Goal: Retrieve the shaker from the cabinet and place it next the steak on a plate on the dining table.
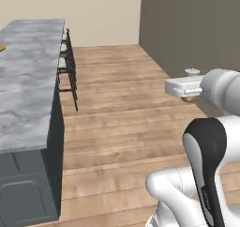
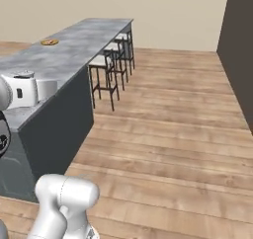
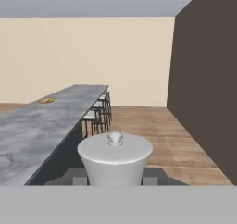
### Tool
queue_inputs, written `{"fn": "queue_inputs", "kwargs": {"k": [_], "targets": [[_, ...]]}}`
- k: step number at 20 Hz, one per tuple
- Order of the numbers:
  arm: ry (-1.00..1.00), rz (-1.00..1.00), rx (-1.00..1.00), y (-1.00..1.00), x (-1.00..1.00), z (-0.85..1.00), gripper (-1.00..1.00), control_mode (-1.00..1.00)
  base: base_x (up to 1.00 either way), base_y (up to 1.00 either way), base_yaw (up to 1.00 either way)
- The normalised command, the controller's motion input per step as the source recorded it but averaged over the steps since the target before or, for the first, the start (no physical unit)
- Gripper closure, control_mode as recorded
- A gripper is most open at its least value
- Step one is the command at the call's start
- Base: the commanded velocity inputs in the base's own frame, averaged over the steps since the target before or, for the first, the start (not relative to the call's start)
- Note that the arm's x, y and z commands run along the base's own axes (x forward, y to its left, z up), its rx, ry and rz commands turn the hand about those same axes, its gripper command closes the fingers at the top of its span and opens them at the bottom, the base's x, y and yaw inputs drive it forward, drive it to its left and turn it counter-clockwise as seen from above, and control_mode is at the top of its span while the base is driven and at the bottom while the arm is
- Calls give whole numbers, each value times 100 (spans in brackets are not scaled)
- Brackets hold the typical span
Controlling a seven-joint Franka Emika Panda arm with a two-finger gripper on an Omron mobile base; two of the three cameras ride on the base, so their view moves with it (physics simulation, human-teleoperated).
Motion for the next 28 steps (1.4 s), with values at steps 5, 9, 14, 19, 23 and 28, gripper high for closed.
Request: {"fn": "queue_inputs", "kwargs": {"k": [5,9,14,19,23,28], "targets": [[0,0,0,0,0,0,100,100,100,-78,21],[0,0,0,0,0,0,100,100,100,-56,27],[0,0,0,0,0,0,100,100,100,-48,27],[0,0,0,0,0,0,100,100,100,-54,29],[0,0,0,0,0,0,100,100,100,-71,34],[0,0,0,0,0,0,100,100,100,-76,37]]}}
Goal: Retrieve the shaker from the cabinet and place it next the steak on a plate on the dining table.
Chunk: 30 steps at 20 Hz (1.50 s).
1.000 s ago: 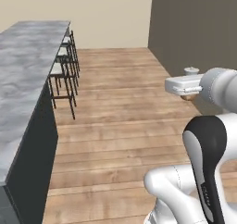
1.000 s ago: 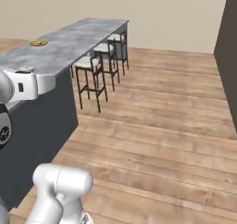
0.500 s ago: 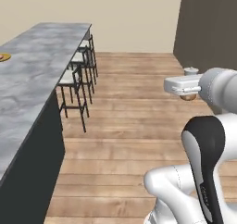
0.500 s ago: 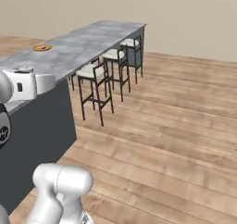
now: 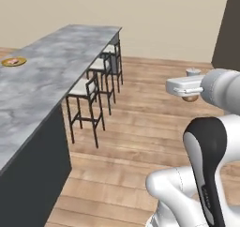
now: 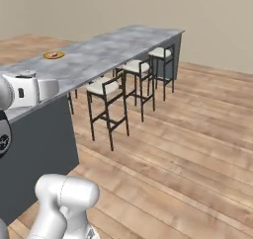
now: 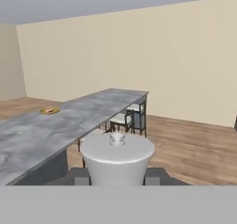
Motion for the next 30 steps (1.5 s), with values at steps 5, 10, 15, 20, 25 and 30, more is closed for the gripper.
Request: {"fn": "queue_inputs", "kwargs": {"k": [5,10,15,20,25,30], "targets": [[0,0,0,0,0,0,100,100,100,-76,36],[0,0,0,0,0,0,100,100,100,-98,20],[0,0,0,0,0,0,100,100,100,-100,8],[0,0,0,0,0,0,100,100,100,-94,30],[0,0,0,0,0,0,100,100,100,-97,32],[0,0,0,0,0,0,100,100,100,-97,36]]}}
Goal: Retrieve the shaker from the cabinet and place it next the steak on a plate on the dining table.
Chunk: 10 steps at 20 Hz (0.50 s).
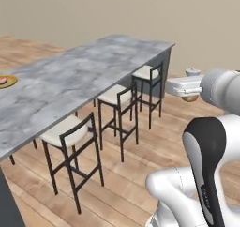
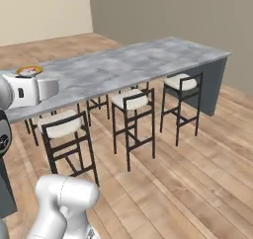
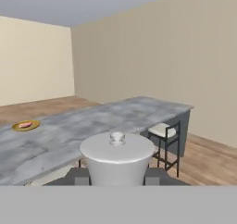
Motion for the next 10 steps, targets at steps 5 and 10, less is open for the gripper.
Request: {"fn": "queue_inputs", "kwargs": {"k": [5,10], "targets": [[0,0,0,0,0,0,100,100,100,-100,33],[0,0,0,0,0,0,100,100,87,-100,27]]}}
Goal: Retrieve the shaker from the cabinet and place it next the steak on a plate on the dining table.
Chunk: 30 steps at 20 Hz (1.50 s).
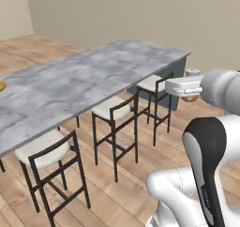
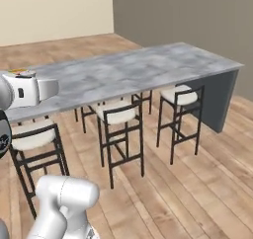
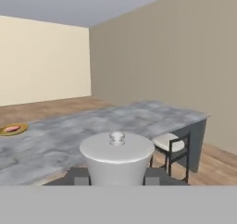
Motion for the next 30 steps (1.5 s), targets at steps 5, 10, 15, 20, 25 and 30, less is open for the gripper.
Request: {"fn": "queue_inputs", "kwargs": {"k": [5,10,15,20,25,30], "targets": [[0,0,0,0,0,0,100,100,39,-100,36],[0,0,0,0,0,0,100,100,5,-86,55],[0,0,0,0,0,0,100,100,0,-80,56],[0,0,0,0,0,0,100,100,-2,-100,3],[0,0,0,0,0,0,100,100,-56,-100,0],[0,0,0,0,0,0,100,100,-35,-100,3]]}}
